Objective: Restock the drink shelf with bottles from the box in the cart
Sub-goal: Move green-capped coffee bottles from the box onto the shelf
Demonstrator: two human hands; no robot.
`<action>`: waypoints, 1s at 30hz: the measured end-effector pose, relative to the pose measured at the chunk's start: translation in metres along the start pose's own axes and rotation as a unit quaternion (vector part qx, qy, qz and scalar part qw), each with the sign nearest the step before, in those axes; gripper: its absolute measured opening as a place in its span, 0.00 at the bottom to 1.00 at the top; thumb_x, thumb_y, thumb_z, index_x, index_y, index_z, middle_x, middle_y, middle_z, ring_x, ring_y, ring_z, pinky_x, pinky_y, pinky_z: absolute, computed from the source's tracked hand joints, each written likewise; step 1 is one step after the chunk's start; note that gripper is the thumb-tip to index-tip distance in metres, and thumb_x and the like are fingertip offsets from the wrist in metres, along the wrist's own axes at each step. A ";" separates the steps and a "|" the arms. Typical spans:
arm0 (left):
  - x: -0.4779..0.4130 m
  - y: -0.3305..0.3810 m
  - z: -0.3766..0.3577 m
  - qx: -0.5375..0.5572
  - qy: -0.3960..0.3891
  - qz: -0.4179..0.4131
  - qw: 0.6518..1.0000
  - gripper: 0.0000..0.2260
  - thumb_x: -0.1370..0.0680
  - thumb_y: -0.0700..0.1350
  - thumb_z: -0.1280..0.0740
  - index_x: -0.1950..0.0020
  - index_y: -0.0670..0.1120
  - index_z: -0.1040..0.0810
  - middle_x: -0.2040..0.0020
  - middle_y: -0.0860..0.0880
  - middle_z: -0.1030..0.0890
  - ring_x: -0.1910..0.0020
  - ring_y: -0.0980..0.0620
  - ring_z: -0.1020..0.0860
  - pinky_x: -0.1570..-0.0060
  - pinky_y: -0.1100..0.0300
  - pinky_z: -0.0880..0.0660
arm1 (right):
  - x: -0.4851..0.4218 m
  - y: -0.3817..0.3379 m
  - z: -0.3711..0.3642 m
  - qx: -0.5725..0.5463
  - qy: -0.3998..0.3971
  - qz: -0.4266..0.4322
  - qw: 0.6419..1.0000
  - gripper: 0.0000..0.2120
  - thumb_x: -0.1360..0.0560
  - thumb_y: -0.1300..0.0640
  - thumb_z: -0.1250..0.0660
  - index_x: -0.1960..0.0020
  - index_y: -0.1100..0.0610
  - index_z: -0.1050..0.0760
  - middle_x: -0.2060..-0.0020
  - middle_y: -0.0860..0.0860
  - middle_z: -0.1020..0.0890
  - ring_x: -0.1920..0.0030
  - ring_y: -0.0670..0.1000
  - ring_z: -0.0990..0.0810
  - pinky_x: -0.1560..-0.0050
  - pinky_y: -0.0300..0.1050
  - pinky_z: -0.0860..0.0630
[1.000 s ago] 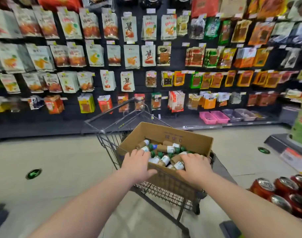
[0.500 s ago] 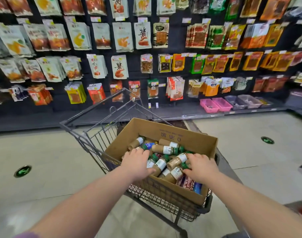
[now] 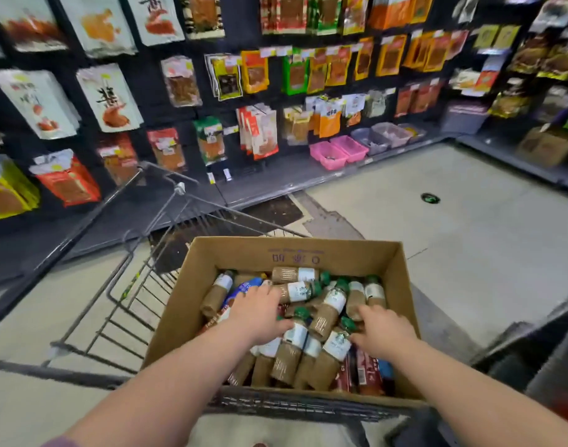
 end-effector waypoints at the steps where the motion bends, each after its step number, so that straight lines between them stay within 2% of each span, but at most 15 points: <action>1: -0.011 -0.007 -0.003 0.000 -0.010 -0.012 1.000 0.34 0.27 0.64 0.38 0.27 0.48 0.40 0.28 0.45 0.35 0.30 0.44 0.36 0.34 0.46 0.37 | -0.006 -0.002 -0.007 -0.009 -0.009 -0.017 1.000 0.26 0.27 0.40 0.39 0.32 0.48 0.37 0.37 0.51 0.27 0.39 0.55 0.27 0.45 0.51 0.29; 4: -0.037 -0.019 -0.016 -0.003 -0.043 -0.038 0.998 0.34 0.27 0.64 0.38 0.28 0.47 0.39 0.30 0.45 0.34 0.31 0.44 0.35 0.34 0.46 0.36 | -0.016 -0.004 -0.032 -0.046 -0.051 -0.069 0.995 0.28 0.26 0.40 0.39 0.30 0.49 0.39 0.37 0.52 0.27 0.38 0.56 0.27 0.46 0.51 0.29; 8: -0.059 -0.014 -0.042 0.003 -0.092 -0.074 0.993 0.31 0.26 0.63 0.38 0.30 0.47 0.38 0.32 0.44 0.32 0.33 0.43 0.33 0.36 0.45 0.34 | -0.020 -0.002 -0.061 -0.080 -0.101 -0.132 0.983 0.23 0.27 0.40 0.38 0.37 0.50 0.35 0.39 0.52 0.27 0.40 0.56 0.27 0.47 0.51 0.28; 12: -0.076 0.003 -0.063 0.022 -0.129 -0.113 0.985 0.32 0.25 0.62 0.38 0.27 0.48 0.41 0.30 0.45 0.33 0.32 0.44 0.34 0.35 0.47 0.35 | -0.026 0.007 -0.082 -0.120 -0.111 -0.185 0.969 0.26 0.28 0.39 0.38 0.35 0.50 0.36 0.38 0.51 0.27 0.39 0.56 0.27 0.46 0.51 0.29; 17: -0.101 0.017 -0.079 0.067 -0.136 -0.125 0.981 0.31 0.25 0.61 0.38 0.26 0.48 0.41 0.29 0.46 0.34 0.31 0.46 0.35 0.34 0.49 0.35 | -0.042 0.008 -0.108 -0.187 -0.131 -0.228 0.947 0.29 0.30 0.36 0.35 0.37 0.52 0.36 0.39 0.51 0.26 0.39 0.54 0.26 0.47 0.50 0.27; 19: -0.113 0.021 -0.085 0.086 -0.134 -0.123 0.979 0.32 0.25 0.60 0.37 0.26 0.48 0.41 0.28 0.47 0.35 0.30 0.47 0.35 0.33 0.51 0.35 | -0.047 0.009 -0.120 -0.229 -0.131 -0.267 0.927 0.32 0.32 0.34 0.33 0.37 0.52 0.36 0.39 0.52 0.26 0.39 0.55 0.26 0.45 0.50 0.27; 22: -0.129 0.026 -0.094 0.108 -0.131 -0.112 0.979 0.32 0.25 0.60 0.36 0.26 0.49 0.41 0.28 0.48 0.35 0.31 0.47 0.35 0.35 0.53 0.35 | -0.052 0.010 -0.140 -0.283 -0.130 -0.315 0.896 0.42 0.34 0.33 0.32 0.29 0.54 0.42 0.34 0.53 0.29 0.35 0.56 0.29 0.40 0.50 0.30; 24: -0.139 0.031 -0.100 0.125 -0.133 -0.103 0.978 0.32 0.25 0.59 0.36 0.26 0.49 0.41 0.28 0.48 0.35 0.31 0.48 0.34 0.36 0.54 0.34 | -0.054 0.009 -0.151 -0.319 -0.126 -0.339 0.876 0.45 0.34 0.33 0.32 0.28 0.54 0.45 0.34 0.54 0.29 0.35 0.57 0.29 0.40 0.50 0.30; 27: -0.153 0.045 -0.113 0.148 -0.152 -0.099 0.972 0.32 0.25 0.59 0.35 0.26 0.48 0.40 0.29 0.47 0.34 0.32 0.47 0.33 0.36 0.54 0.34 | -0.058 0.010 -0.161 -0.384 -0.100 -0.365 0.842 0.41 0.34 0.37 0.29 0.31 0.55 0.42 0.37 0.54 0.25 0.37 0.57 0.26 0.40 0.48 0.30; 30: -0.164 0.060 -0.127 0.185 -0.169 -0.076 0.965 0.31 0.25 0.57 0.34 0.27 0.46 0.39 0.31 0.46 0.31 0.34 0.47 0.32 0.37 0.55 0.33 | -0.058 0.012 -0.166 -0.420 -0.087 -0.365 0.827 0.34 0.34 0.41 0.28 0.35 0.55 0.35 0.41 0.53 0.23 0.41 0.55 0.24 0.43 0.45 0.28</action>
Point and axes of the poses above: each hand's wrist, its own x-axis away from the middle knuckle, its own z-axis out of the back of the hand, y = z × x, the point moved 7 cm from there along -x, towards the middle knuckle
